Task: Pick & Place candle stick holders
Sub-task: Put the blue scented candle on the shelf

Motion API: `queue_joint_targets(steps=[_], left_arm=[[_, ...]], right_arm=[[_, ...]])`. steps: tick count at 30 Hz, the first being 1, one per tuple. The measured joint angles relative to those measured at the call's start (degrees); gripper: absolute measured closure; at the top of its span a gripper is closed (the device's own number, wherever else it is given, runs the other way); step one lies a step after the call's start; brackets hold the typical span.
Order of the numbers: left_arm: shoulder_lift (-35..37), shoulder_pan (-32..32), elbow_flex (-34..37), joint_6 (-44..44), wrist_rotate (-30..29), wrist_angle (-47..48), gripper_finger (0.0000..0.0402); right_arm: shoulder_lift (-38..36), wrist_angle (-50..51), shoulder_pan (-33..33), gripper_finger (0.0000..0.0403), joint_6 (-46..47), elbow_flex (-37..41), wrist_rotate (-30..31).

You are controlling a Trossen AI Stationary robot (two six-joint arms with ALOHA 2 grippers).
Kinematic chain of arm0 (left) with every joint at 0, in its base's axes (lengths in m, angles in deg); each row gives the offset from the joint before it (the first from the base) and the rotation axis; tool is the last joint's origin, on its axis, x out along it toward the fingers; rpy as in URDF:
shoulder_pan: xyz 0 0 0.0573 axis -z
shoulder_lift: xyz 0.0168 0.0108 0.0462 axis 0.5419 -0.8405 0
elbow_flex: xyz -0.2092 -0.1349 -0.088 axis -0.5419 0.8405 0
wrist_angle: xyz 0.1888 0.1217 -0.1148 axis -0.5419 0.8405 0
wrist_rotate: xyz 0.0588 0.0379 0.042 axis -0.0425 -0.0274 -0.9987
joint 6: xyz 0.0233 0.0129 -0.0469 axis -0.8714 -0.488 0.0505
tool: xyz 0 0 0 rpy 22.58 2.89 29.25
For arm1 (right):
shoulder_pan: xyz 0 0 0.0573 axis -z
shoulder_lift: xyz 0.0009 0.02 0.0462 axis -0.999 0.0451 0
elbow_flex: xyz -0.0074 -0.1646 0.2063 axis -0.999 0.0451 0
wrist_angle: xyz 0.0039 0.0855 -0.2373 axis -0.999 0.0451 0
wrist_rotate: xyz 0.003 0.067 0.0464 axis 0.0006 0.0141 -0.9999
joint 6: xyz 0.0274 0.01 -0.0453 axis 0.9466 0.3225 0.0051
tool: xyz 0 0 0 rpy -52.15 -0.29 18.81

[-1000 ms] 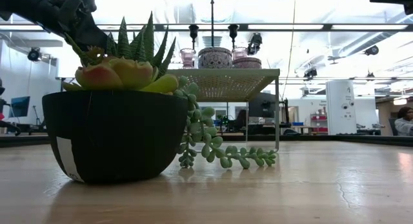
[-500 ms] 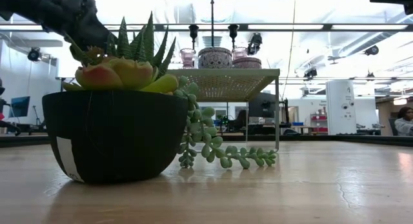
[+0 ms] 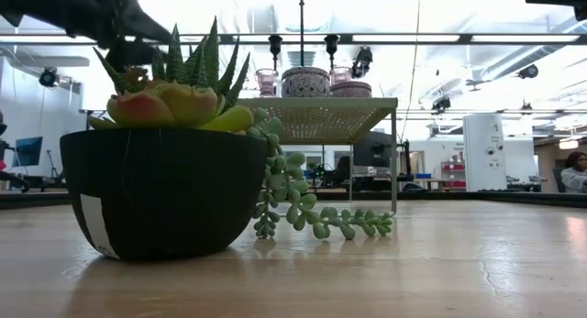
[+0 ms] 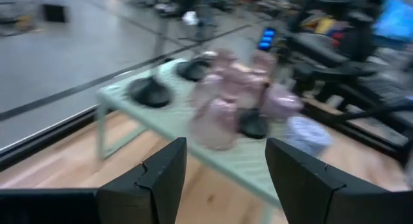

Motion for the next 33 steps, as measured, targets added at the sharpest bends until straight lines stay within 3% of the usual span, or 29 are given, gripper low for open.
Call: queue_joint_targets(steps=[4,9,12,15,22,33], left_arm=[[-0.02,0.02,-0.67,-2.10,5.26,-2.31,0.0186],[0.13,0.02,-1.78,-1.53,6.27,-2.26,0.0186],[-0.62,0.02,-3.35,-5.63,9.68,-1.25,0.0186],[-4.44,0.02,-7.67,-6.92,11.58,5.88,0.0186],[-19.10,-0.02,-20.65,-11.92,7.29,32.18,0.0181],[-36.14,-0.19,-25.53,-21.84,3.34,43.31,0.0077]], right_arm=[[0.00,0.00,0.00,0.0394,0.02,-0.01,0.00],[0.00,0.00,0.00,0.0394,0.00,-0.01,0.00],[0.00,0.00,0.00,0.0394,0.00,-0.01,0.00],[0.00,0.00,0.00,0.0394,0.00,-0.01,0.00],[0.00,0.00,-0.02,0.0394,0.00,-0.01,0.00],[0.00,0.00,-0.01,0.0394,0.01,-0.01,0.00]])
